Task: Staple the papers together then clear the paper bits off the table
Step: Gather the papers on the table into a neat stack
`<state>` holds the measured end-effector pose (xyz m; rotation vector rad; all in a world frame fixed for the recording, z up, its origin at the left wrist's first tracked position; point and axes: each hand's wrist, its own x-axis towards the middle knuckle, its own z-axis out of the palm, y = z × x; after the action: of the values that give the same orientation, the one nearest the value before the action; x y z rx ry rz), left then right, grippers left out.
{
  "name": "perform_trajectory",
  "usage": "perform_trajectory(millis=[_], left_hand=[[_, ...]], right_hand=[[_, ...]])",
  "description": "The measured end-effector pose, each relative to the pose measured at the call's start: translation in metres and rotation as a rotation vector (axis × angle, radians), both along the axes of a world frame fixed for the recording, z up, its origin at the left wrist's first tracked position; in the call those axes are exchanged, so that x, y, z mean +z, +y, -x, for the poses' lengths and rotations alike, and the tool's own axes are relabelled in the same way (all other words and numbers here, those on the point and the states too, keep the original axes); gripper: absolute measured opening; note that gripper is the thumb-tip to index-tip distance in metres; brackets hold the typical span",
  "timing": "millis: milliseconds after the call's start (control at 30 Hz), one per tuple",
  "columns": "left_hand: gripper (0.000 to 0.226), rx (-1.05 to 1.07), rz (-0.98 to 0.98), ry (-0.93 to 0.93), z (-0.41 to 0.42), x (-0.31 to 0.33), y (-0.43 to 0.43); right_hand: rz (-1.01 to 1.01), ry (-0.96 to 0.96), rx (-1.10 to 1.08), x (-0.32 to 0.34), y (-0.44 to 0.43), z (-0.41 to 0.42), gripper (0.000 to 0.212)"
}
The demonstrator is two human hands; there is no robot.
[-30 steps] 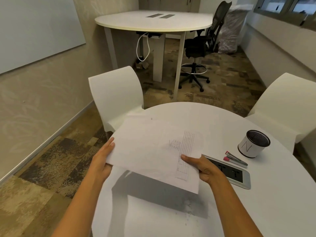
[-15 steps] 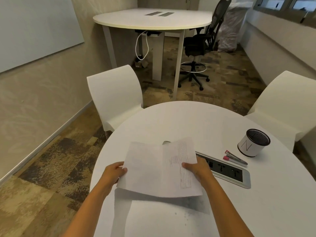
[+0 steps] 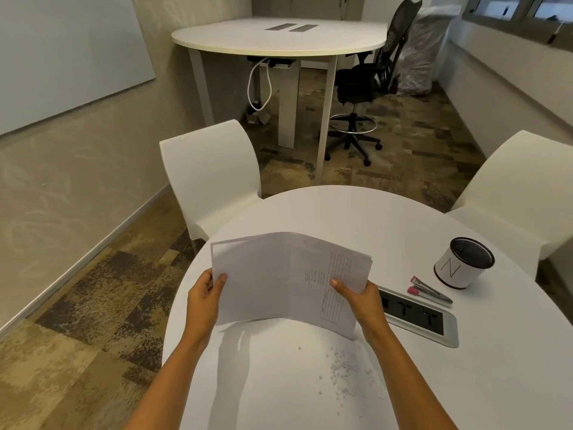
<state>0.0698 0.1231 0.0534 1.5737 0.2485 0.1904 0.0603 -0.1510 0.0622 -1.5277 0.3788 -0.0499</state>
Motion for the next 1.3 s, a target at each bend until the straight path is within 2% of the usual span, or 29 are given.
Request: perform_trajectory(millis=[367, 600, 800, 1067, 1300], left_hand=[[0.014, 0.033, 0.088, -0.176, -0.015, 0.022, -0.006], [0.015, 0.096, 0.085, -0.201, -0.020, 0.027, -0.010], [0.015, 0.113, 0.075, -0.175, -0.024, 0.027, -0.009], [0.016, -0.040, 0.037, -0.133, -0.018, 0.018, 0.003], [0.014, -0.083, -0.008, -0.023, -0.010, 0.002, 0.005]], right_hand=[[0.025, -0.035, 0.018, -0.002, -0.010, -0.006, 0.019], [0.023, -0.043, 0.023, -0.004, -0.011, -0.007, 0.017], [0.013, -0.044, 0.016, -0.006, -0.013, -0.007, 0.017], [0.016, -0.061, 0.022, -0.007, -0.017, -0.008, 0.018], [0.026, -0.002, 0.086, -0.022, -0.019, -0.004, 0.032]])
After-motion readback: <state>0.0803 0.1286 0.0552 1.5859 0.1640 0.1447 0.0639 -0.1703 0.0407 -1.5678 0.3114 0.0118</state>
